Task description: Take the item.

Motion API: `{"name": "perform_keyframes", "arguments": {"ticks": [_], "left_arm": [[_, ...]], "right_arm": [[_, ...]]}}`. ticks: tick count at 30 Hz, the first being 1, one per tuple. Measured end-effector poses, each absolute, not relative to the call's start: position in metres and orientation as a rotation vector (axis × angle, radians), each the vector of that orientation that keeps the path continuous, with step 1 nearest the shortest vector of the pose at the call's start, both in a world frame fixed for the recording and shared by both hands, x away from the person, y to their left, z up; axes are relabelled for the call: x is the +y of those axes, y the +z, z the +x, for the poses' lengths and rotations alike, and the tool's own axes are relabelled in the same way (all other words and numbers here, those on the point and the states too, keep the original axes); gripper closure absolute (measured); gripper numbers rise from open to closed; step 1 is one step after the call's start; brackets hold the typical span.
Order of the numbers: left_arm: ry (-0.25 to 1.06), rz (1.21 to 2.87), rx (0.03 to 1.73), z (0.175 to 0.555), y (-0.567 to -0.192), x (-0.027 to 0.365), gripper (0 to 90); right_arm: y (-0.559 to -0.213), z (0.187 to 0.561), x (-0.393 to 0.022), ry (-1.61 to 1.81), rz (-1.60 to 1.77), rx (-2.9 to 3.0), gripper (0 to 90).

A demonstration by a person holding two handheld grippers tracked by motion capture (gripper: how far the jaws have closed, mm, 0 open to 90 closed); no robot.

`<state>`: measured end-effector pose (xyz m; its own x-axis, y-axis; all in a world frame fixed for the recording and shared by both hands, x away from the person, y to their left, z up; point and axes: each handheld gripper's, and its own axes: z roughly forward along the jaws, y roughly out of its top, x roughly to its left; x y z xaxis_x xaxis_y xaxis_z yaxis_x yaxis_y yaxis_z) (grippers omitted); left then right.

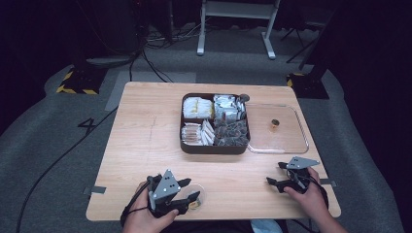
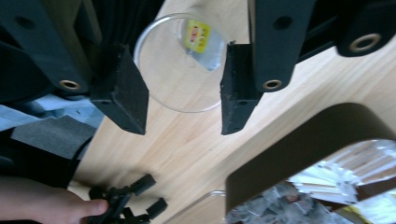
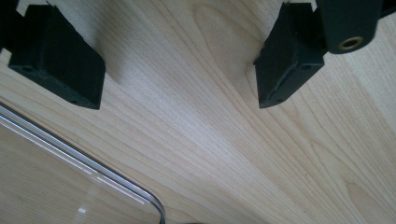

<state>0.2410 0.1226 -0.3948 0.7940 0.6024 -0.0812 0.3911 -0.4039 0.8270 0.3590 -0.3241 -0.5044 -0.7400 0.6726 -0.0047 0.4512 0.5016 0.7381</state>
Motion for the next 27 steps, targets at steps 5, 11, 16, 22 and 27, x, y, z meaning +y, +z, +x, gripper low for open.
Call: {"name": "perform_keyframes", "arguments": {"ticks": [5,11,16,22,27], "left_arm": [[0.373,2.063,0.758,0.243,-0.392,0.131,43.1],[0.445,2.044,0.8,0.249,-0.391,0.153,37.9],[0.482,2.053,0.841,0.256,-0.398,0.173,36.7],[0.509,2.083,0.897,0.266,-0.407,0.192,33.3],[0.502,2.083,0.957,0.277,-0.419,0.206,31.9]], "right_arm": [[-0.504,0.36,-0.324,1.08,0.943,2.46,16.0],[-0.504,0.36,-0.323,1.081,0.945,2.459,16.0],[-0.504,0.36,-0.323,1.081,0.944,2.459,16.0],[-0.504,0.36,-0.323,1.081,0.944,2.459,16.0],[-0.504,0.36,-0.323,1.081,0.944,2.459,16.0]]}}
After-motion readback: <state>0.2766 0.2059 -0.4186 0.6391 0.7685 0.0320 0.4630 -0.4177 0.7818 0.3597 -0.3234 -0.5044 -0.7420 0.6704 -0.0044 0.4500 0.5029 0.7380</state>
